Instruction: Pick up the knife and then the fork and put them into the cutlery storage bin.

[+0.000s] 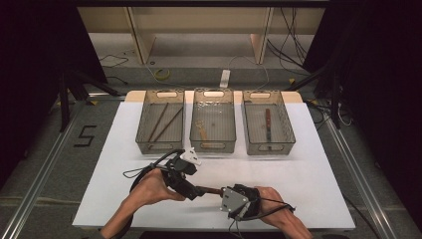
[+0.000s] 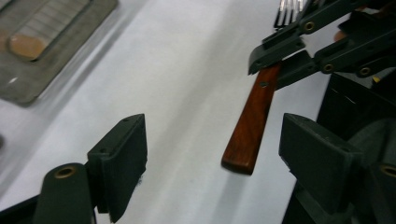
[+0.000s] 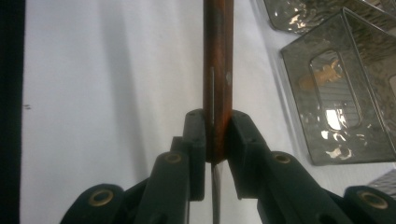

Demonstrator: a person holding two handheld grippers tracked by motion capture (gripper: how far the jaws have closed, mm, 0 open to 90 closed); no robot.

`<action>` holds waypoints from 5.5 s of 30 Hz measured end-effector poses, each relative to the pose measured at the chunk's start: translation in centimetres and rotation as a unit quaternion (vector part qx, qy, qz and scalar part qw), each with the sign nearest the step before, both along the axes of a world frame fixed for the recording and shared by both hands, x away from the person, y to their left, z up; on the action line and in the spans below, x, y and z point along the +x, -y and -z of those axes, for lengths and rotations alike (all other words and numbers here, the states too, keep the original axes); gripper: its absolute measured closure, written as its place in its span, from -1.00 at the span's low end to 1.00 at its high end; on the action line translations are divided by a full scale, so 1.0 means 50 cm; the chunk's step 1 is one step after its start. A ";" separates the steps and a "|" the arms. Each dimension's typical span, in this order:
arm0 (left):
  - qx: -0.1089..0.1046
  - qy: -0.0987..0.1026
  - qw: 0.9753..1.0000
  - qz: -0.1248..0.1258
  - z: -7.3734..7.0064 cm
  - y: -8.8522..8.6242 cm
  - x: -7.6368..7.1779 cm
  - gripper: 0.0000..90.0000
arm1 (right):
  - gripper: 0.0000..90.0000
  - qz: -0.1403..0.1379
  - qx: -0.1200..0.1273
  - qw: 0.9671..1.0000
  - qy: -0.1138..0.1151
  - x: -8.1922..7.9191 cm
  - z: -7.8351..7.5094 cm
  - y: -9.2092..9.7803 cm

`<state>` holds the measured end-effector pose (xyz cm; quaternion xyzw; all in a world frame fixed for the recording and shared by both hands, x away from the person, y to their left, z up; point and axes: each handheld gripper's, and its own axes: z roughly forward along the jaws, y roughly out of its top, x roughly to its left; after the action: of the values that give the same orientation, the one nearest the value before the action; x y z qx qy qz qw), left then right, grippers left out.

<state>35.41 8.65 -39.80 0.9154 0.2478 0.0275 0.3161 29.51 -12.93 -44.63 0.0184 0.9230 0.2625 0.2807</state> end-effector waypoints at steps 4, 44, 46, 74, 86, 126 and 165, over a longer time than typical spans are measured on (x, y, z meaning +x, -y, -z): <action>-0.023 0.012 0.999 -0.020 -0.001 -0.014 0.001 -0.51 | 0.75 0.006 0.001 1.000 0.001 0.007 -0.002 0.007; -0.152 0.076 0.980 -0.108 0.030 -0.121 -0.024 -0.58 | 0.75 0.108 0.077 0.990 -0.045 0.082 -0.032 0.079; -0.154 0.078 0.979 -0.112 0.032 -0.124 -0.023 -0.58 | 0.75 0.118 0.081 0.988 -0.049 0.089 -0.033 0.084; -0.168 0.099 0.970 -0.148 0.034 -0.157 -0.028 -0.64 | 0.74 0.212 0.167 0.955 -0.123 0.180 -0.070 0.151; -0.168 0.109 0.967 -0.155 0.034 -0.168 -0.030 -0.66 | 0.75 0.253 0.200 0.936 -0.142 0.245 -0.088 0.179; -0.179 0.124 0.962 -0.166 0.032 -0.176 -0.030 -0.66 | 0.74 0.338 0.232 0.899 -0.153 0.405 -0.155 0.210; -0.194 0.114 0.961 -0.164 0.030 -0.177 -0.028 -0.66 | 0.74 0.407 0.214 0.872 -0.171 0.507 -0.119 0.219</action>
<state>34.00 17.48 -41.31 0.7742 0.3576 0.1346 0.5046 54.88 -23.88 -38.69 0.4963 0.7888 0.3088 0.1901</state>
